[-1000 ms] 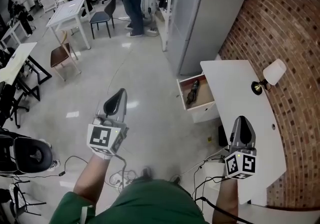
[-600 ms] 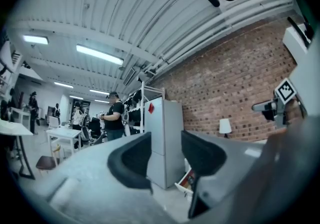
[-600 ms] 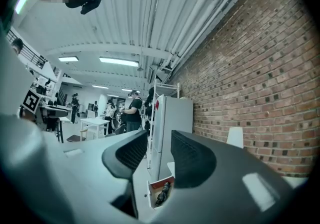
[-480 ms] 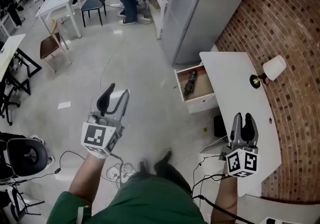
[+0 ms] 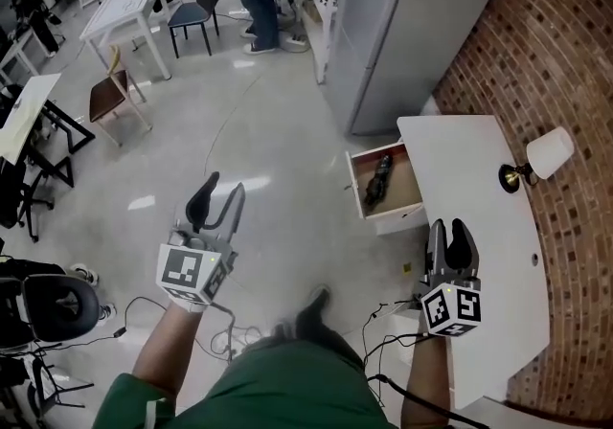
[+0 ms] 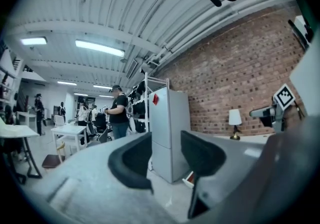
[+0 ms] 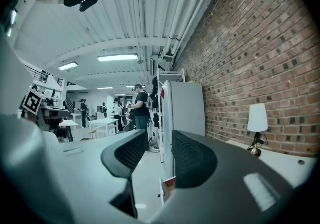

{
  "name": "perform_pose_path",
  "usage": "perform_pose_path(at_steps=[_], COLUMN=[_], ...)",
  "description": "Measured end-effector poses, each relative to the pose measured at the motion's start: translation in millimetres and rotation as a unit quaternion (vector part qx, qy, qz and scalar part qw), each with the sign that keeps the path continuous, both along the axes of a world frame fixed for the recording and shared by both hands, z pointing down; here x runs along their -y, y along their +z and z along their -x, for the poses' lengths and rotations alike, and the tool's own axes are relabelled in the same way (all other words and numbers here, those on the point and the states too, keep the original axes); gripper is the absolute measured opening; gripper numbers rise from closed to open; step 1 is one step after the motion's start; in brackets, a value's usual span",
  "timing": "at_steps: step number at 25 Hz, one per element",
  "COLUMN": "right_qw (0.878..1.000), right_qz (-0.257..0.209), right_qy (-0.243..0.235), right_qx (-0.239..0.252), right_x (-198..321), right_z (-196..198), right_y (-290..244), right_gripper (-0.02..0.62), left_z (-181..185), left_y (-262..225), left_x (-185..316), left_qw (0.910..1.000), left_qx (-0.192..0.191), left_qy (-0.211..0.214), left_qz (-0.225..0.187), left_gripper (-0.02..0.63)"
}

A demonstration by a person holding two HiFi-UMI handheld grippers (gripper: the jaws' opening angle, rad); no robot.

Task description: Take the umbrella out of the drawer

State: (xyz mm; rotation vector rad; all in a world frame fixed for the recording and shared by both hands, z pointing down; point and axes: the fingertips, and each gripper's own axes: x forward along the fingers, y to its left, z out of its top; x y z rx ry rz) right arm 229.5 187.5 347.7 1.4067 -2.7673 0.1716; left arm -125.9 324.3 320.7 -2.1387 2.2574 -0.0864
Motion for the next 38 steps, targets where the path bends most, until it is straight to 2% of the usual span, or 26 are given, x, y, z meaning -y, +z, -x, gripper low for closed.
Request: perform_pose_path(at_steps=[6,10,22,27,32,38], right_qw=[0.999,0.998,0.997,0.997,0.997,0.993], right_qz=[0.044,0.054,0.061,0.063,0.065,0.104], right_qy=[-0.022,-0.036,-0.035,-0.032,-0.028,0.005], right_qx=[0.004,0.018,0.018,0.010,-0.011,-0.054], right_x=[79,120,183,200,224,266], right_z=[8,7,17,29,54,92], right_y=[35,53,48,56,69,100], right_gripper=[0.143,0.143,0.143,0.143,0.143,0.143], left_z=[-16,-28,-24,-13,6,43], left_y=[7,9,8,18,39,66], left_x=[72,109,168,207,258,338], left_qw=[0.9995,0.9990,0.9979,0.9977,0.9972,0.9931], left_qx=[0.018,0.027,0.042,0.041,0.022,-0.002], left_qy=[-0.004,-0.004,-0.010,0.010,0.040,0.089], left_qz=[0.026,0.036,0.049,0.053,0.059,0.076], left_gripper=[0.176,0.175,0.172,0.169,0.169,0.169])
